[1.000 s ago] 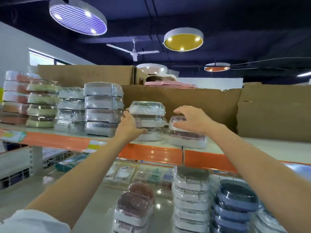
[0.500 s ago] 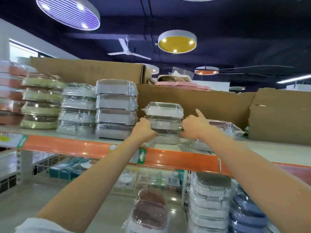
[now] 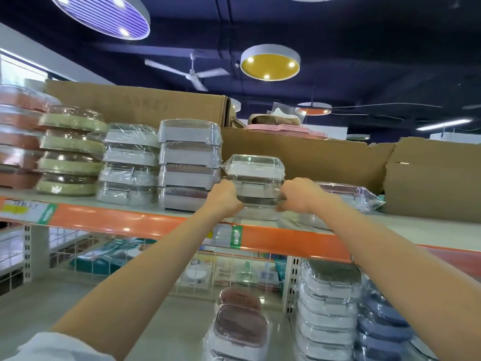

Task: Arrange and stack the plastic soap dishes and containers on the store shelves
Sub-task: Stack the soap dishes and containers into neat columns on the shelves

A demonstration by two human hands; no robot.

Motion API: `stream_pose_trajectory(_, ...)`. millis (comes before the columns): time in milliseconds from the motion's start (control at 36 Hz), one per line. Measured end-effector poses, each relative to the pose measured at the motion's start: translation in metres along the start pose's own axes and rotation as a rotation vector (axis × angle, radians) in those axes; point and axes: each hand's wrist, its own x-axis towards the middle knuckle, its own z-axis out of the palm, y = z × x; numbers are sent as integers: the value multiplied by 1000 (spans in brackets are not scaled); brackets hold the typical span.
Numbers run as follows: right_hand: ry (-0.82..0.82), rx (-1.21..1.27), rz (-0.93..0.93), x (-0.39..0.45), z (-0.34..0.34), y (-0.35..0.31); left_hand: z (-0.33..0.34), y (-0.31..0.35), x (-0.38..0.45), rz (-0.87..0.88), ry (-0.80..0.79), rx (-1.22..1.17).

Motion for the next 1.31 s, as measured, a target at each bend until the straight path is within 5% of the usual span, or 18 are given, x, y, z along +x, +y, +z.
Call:
stream_pose_trajectory(222, -9, 42, 39, -8, -3, 5, -4, 2, -8, 22, 45, 93)
stream_pose_trajectory(500, 22, 85, -7, -16, -9, 21, -4, 26, -20, 212, 344, 91)
stream_pose_trajectory(667, 73, 171, 8, -29, -15, 50, 9, 57, -25, 274, 260, -41)
stream_pose_trajectory(889, 275, 650, 208, -64, 7, 109, 42, 103, -25, 229, 120, -135)
stream_pose_trajectory(1111, 65, 919, 356, -78, 43, 137, 75, 125, -14, 166, 53, -130)
stream_pose_trajectory(1306, 119, 1015, 291, -71, 46, 123, 75, 117, -14, 116, 128, -139)
